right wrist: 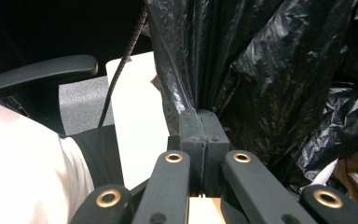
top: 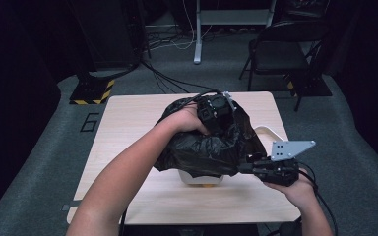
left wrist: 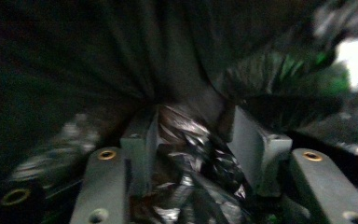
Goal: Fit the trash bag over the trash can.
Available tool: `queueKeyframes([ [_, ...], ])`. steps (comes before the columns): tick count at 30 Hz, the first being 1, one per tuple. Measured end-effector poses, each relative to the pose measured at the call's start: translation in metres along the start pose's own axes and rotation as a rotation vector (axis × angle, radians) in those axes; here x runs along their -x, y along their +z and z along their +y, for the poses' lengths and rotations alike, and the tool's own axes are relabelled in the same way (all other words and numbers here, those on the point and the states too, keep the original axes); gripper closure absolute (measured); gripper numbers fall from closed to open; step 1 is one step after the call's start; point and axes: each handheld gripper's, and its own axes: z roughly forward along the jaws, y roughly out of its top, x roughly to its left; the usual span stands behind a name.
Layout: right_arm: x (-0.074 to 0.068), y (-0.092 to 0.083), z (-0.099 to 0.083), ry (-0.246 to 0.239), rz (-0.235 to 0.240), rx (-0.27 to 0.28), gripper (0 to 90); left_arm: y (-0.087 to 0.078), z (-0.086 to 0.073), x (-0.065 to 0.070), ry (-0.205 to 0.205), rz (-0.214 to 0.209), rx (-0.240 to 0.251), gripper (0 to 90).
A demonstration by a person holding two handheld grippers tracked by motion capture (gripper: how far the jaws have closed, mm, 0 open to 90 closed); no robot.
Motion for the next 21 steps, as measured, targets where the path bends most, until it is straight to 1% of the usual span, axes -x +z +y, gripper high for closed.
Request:
queueKeyframes([
  [3, -0.001, 0.0, 0.0, -0.004, -0.002, 0.001, 90.0, -0.001, 0.001, 0.001, 0.007, 0.014, -0.008, 47.9],
  [6, 0.0, -0.001, 0.0, -0.005, -0.008, 0.003, 89.9, -0.009, 0.003, 0.004, 0.021, 0.049, 0.011, 47.0],
  [8, 0.0, -0.002, 0.0, -0.004, -0.017, 0.002, 89.7, -0.022, 0.005, 0.009, 0.042, 0.076, 0.046, 46.9],
  [10, 0.001, -0.004, -0.001, 0.01, -0.024, 0.006, 89.4, -0.036, 0.006, 0.014, 0.06, 0.106, 0.065, 46.5],
  [11, 0.001, -0.004, -0.002, 0.008, -0.026, 0.008, 89.0, -0.043, 0.005, 0.017, 0.065, 0.117, 0.08, 46.3],
  [12, 0.002, -0.005, -0.002, 0.011, -0.027, 0.009, 88.2, -0.052, 0.004, 0.02, 0.064, 0.122, 0.099, 46.4],
  [14, 0.002, -0.005, -0.003, 0.018, -0.025, 0.008, 87.4, -0.064, 0.002, 0.025, 0.06, 0.13, 0.118, 46.5],
  [16, 0.002, -0.004, -0.003, 0.015, -0.029, 0.007, 86.8, -0.075, -0.003, 0.031, 0.058, 0.129, 0.148, 46.6],
  [18, 0.002, -0.004, -0.003, 0.015, -0.03, 0.001, 86.8, -0.085, -0.009, 0.037, 0.048, 0.116, 0.183, 46.8],
  [19, 0.002, -0.004, -0.003, 0.015, -0.032, 0.0, 86.8, -0.088, -0.013, 0.039, 0.049, 0.105, 0.201, 47.2],
  [20, 0.002, -0.004, -0.004, 0.015, -0.033, 0.003, 86.8, -0.091, -0.016, 0.042, 0.047, 0.085, 0.218, 47.3],
  [21, 0.002, -0.004, -0.004, 0.017, -0.035, 0.002, 86.8, -0.091, -0.018, 0.044, 0.045, 0.073, 0.222, 47.8],
])
